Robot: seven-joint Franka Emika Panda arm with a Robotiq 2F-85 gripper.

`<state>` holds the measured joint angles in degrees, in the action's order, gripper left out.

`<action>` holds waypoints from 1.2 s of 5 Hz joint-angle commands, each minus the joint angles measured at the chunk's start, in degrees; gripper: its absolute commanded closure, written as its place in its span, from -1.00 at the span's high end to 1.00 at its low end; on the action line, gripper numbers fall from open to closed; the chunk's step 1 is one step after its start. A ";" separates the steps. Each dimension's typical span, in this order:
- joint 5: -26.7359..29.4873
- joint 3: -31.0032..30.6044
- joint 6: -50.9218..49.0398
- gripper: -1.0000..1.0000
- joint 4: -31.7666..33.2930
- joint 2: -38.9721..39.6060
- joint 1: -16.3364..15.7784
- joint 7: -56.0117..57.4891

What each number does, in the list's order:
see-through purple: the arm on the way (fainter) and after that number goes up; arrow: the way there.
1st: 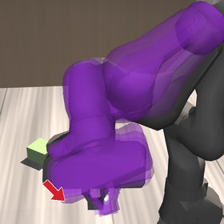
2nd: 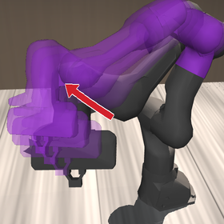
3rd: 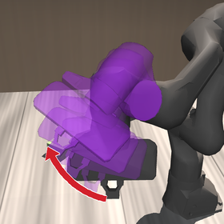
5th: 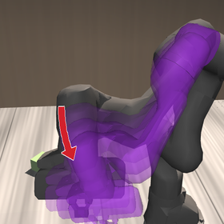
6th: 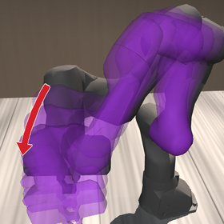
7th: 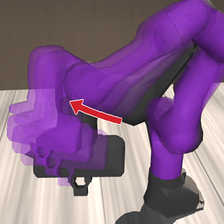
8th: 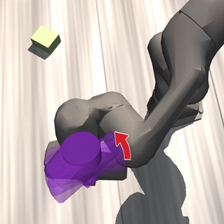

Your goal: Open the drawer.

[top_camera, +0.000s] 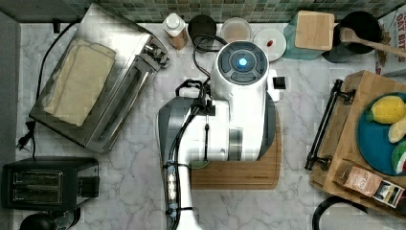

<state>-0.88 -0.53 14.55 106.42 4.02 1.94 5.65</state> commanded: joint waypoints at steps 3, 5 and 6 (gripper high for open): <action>-5.22 2.61 5.72 1.00 0.29 2.71 3.02 15.06; -4.81 5.87 8.89 1.00 -3.53 7.87 5.94 27.69; -5.16 8.14 10.16 1.00 -5.50 10.56 6.30 30.28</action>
<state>-4.39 5.45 25.44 107.88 12.30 3.65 32.73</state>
